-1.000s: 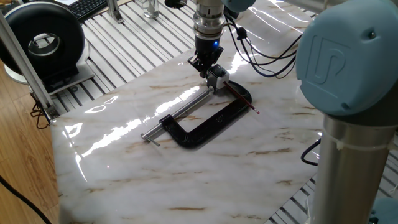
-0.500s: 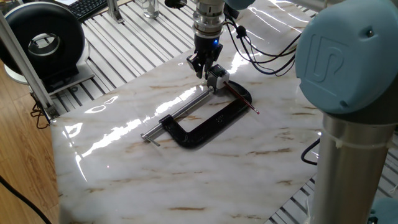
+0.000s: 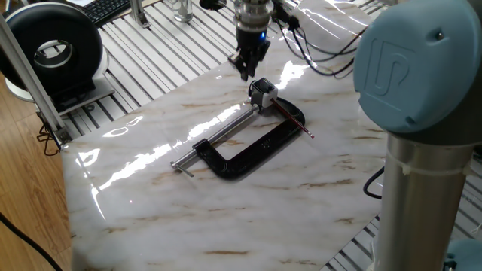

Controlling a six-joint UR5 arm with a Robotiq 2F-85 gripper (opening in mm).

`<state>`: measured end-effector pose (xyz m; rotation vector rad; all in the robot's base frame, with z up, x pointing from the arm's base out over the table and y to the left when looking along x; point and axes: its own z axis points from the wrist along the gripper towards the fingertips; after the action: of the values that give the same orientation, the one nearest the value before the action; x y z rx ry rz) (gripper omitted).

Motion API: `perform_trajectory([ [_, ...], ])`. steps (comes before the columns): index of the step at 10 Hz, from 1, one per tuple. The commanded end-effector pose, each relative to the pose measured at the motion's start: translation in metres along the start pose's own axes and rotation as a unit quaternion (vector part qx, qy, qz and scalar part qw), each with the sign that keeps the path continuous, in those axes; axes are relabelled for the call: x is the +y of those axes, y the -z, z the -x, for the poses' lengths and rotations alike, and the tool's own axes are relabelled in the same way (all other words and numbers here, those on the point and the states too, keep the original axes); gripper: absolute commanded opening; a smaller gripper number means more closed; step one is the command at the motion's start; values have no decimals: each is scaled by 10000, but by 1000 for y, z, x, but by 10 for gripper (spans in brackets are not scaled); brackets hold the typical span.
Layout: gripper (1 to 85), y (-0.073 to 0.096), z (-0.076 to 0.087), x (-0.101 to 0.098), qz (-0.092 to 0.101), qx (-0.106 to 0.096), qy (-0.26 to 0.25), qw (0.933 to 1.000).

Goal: Sharpen the pencil with a pencil sharpener

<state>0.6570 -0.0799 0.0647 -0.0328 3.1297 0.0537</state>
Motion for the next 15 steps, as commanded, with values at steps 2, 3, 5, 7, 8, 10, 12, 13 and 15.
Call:
perform_trajectory([
  [2,53,44,27,15,-217,-295,-878,9955],
  [3,10,47,31,11,-216,-361,-998,9941],
  [5,10,44,33,1,-252,-436,-1289,9904],
  [7,10,44,32,-5,-320,-411,-1409,9887],
  [8,10,43,31,-5,-307,-386,-1411,9888],
  [10,10,40,31,-6,-343,-357,-1358,9895],
  [12,10,40,31,-4,-307,-344,-1345,9898],
  [13,10,39,30,-2,-263,-324,-1355,9899],
  [15,10,38,29,-2,-251,-305,-1288,9909],
])
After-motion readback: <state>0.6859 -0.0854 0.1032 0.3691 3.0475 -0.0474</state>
